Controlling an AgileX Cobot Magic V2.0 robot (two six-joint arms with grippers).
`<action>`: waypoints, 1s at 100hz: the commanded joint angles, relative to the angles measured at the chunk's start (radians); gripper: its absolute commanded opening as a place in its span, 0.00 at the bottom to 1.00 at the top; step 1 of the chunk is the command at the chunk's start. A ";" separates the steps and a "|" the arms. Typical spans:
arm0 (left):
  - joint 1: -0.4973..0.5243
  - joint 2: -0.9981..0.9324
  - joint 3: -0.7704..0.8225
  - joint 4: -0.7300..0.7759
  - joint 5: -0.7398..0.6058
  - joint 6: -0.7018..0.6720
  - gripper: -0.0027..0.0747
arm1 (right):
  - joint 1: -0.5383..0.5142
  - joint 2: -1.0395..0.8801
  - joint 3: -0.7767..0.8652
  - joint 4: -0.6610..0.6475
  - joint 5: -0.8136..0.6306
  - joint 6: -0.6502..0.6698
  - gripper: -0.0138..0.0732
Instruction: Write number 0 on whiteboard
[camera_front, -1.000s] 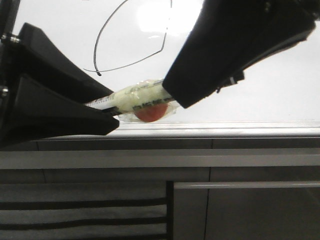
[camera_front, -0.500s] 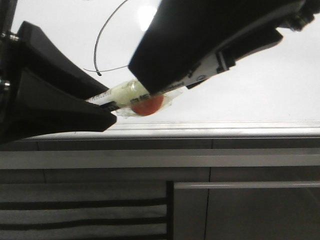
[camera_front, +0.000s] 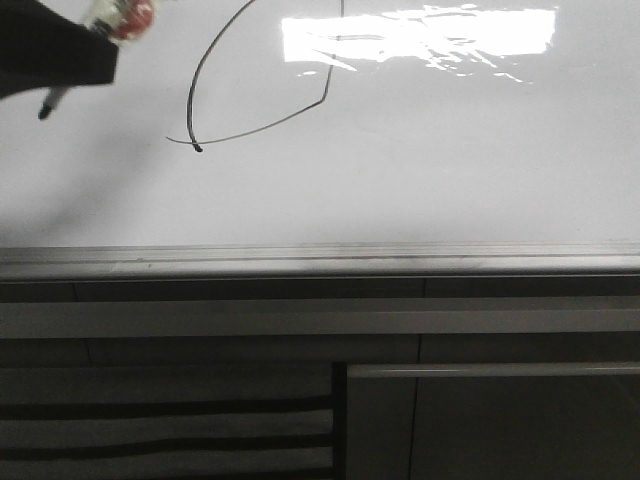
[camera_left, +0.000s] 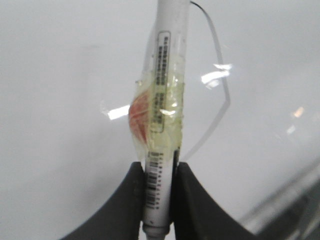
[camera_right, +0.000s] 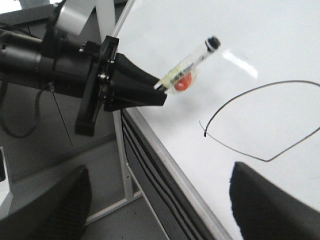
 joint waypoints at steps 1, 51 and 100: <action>0.050 -0.013 -0.033 -0.112 -0.108 -0.010 0.01 | -0.001 -0.031 -0.034 0.014 -0.051 -0.008 0.73; 0.134 0.098 -0.043 -0.191 -0.004 -0.020 0.01 | -0.001 -0.029 0.024 0.014 -0.034 -0.008 0.73; 0.134 0.232 -0.054 -0.228 -0.131 -0.020 0.01 | -0.001 -0.029 0.024 0.014 -0.040 -0.008 0.73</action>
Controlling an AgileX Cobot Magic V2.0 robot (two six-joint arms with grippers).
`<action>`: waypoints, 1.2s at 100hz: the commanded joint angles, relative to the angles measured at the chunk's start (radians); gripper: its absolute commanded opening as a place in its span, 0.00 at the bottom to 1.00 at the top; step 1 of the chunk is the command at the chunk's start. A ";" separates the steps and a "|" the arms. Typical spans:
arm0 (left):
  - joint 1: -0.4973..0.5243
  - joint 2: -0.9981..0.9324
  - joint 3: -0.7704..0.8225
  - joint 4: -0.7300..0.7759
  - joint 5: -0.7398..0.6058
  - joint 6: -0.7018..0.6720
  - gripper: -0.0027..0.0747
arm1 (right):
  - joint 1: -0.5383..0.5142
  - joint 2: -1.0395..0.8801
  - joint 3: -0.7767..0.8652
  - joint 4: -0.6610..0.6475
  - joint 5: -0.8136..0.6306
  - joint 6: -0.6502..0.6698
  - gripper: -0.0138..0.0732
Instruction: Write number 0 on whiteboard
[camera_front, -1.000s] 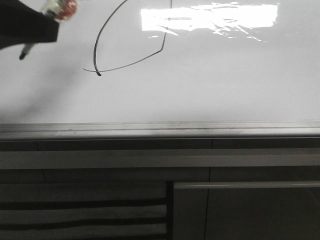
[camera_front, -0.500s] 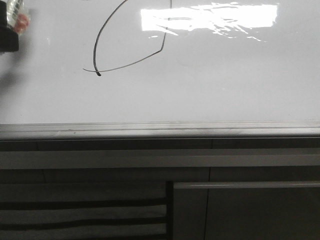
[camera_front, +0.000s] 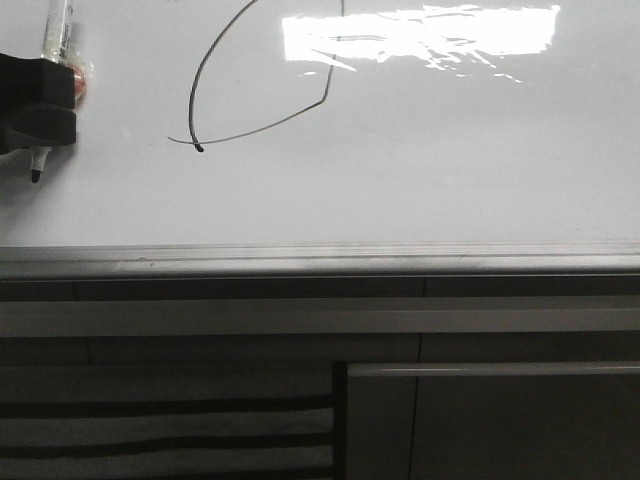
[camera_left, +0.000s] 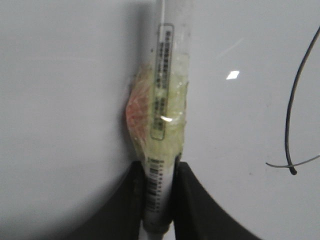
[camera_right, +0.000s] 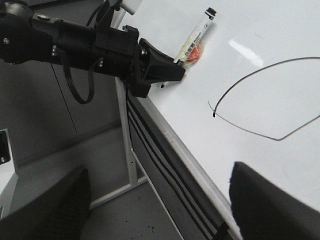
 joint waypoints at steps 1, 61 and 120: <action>0.004 0.012 -0.032 -0.035 -0.089 -0.013 0.01 | -0.001 -0.009 -0.027 0.022 -0.058 -0.005 0.73; 0.004 0.018 -0.032 -0.091 -0.110 -0.013 0.46 | -0.001 -0.009 -0.027 0.022 -0.060 -0.005 0.73; 0.004 -0.085 0.008 0.004 -0.064 -0.013 0.47 | -0.001 -0.072 -0.012 0.005 -0.024 -0.003 0.08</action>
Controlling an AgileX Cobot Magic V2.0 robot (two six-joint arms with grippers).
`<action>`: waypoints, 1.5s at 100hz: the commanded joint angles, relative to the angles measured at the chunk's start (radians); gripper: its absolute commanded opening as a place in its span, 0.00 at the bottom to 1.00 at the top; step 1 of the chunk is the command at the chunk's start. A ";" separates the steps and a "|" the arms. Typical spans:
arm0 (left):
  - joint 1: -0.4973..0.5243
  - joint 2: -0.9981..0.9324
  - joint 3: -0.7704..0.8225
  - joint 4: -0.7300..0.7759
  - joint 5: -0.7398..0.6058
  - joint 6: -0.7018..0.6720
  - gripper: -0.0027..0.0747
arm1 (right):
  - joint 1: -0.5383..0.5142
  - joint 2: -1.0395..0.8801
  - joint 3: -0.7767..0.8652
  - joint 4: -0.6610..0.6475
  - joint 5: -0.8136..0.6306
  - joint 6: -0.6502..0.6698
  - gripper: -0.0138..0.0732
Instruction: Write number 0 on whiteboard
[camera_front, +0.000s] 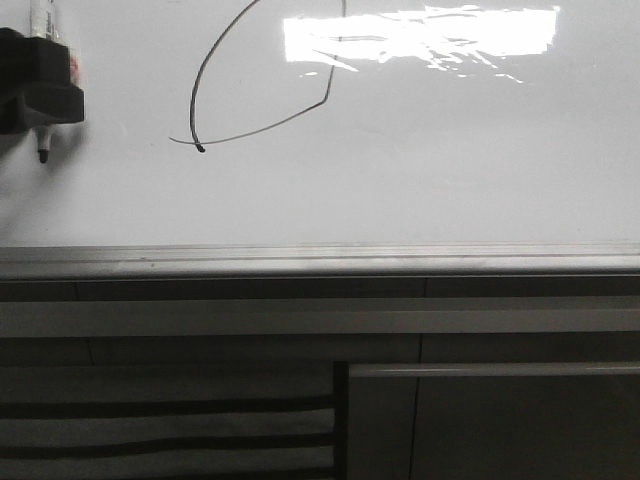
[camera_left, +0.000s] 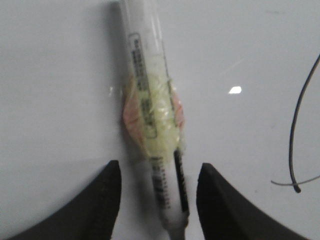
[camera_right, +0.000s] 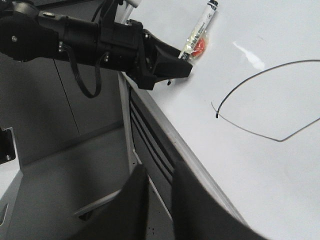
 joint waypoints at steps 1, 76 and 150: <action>0.005 -0.057 -0.001 0.010 -0.036 -0.011 0.47 | -0.001 -0.044 -0.017 0.004 -0.042 -0.003 0.08; 0.005 -0.523 0.090 0.284 0.152 0.003 0.01 | -0.001 -0.692 0.699 -0.075 -0.688 -0.003 0.08; 0.005 -0.839 0.090 0.367 0.318 0.001 0.01 | -0.001 -0.843 0.852 -0.073 -0.692 -0.003 0.08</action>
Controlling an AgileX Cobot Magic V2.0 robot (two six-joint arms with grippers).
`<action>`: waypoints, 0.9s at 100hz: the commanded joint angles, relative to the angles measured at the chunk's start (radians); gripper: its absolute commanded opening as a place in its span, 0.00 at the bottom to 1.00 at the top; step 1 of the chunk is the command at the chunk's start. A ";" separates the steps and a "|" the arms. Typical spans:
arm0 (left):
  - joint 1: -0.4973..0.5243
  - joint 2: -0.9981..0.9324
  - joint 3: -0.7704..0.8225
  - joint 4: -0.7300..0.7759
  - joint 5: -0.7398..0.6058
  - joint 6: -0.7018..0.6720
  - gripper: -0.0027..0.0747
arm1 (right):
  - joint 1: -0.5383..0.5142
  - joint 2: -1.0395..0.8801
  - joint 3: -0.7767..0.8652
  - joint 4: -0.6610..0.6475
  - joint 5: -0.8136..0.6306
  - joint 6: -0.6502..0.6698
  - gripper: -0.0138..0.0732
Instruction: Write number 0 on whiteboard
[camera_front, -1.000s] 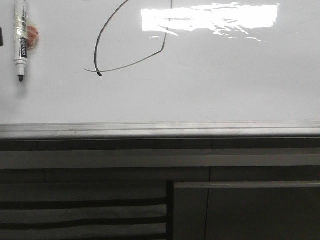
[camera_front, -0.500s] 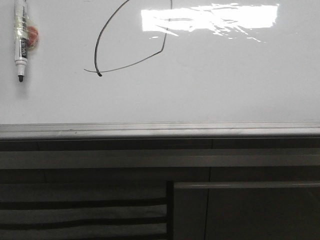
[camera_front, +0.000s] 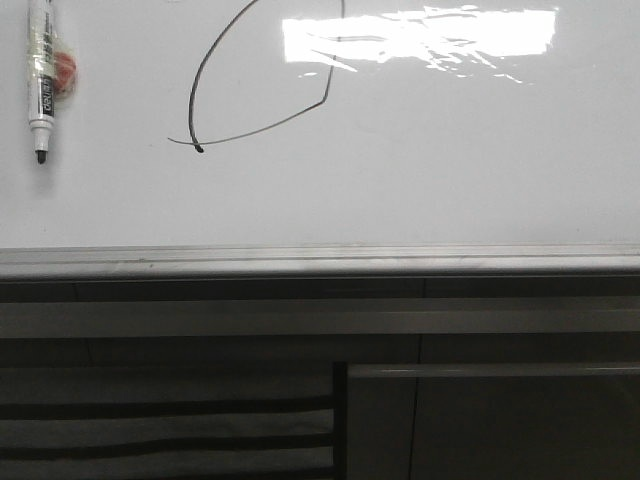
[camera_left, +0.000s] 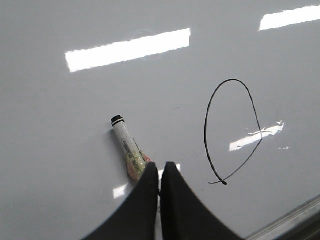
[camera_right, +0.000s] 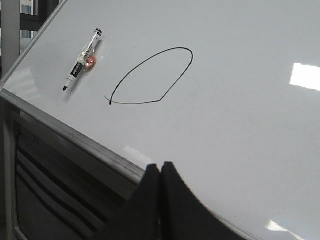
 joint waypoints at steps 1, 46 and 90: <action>0.005 0.005 -0.029 -0.010 -0.084 -0.003 0.01 | -0.001 0.011 -0.027 -0.003 -0.071 -0.005 0.08; 0.013 -0.020 -0.029 -0.010 -0.084 -0.003 0.01 | -0.001 0.011 -0.027 -0.003 -0.071 -0.005 0.08; 0.377 -0.136 -0.029 -0.010 -0.078 -0.003 0.01 | -0.001 0.011 -0.027 -0.003 -0.071 -0.005 0.08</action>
